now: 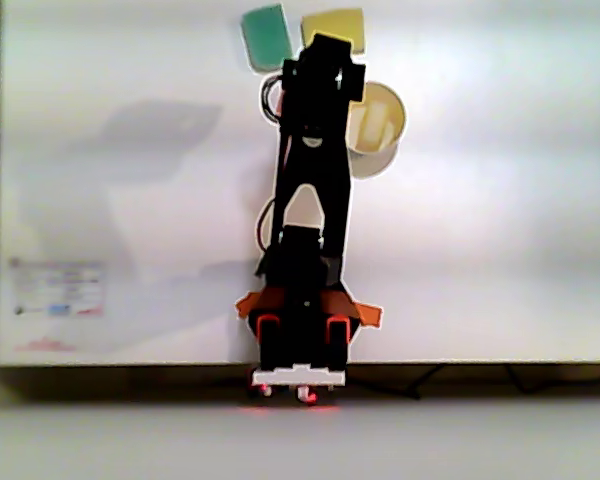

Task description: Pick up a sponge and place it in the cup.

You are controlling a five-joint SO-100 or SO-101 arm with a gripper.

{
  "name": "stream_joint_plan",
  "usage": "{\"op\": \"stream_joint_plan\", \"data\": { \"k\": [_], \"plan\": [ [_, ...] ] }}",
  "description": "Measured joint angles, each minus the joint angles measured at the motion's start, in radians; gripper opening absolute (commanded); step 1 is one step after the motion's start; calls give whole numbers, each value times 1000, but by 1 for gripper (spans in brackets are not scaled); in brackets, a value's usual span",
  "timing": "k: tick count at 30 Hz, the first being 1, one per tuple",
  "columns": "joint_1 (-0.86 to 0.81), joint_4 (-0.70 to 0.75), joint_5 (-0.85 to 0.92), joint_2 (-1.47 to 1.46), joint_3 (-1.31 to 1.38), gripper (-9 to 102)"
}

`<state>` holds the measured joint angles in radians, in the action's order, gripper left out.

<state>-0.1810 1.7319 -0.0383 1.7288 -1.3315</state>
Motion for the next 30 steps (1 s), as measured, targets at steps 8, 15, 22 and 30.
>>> {"op": "stream_joint_plan", "data": {
  "k": [8, 15, 22, 30],
  "plan": [
    [-15, -112, 51, 259, -337, 0],
    [46, -314, 51, 411, -655, 0],
    [77, -457, 51, 517, -870, 0],
    [89, -676, 60, 661, -1183, 0]
  ]
}}
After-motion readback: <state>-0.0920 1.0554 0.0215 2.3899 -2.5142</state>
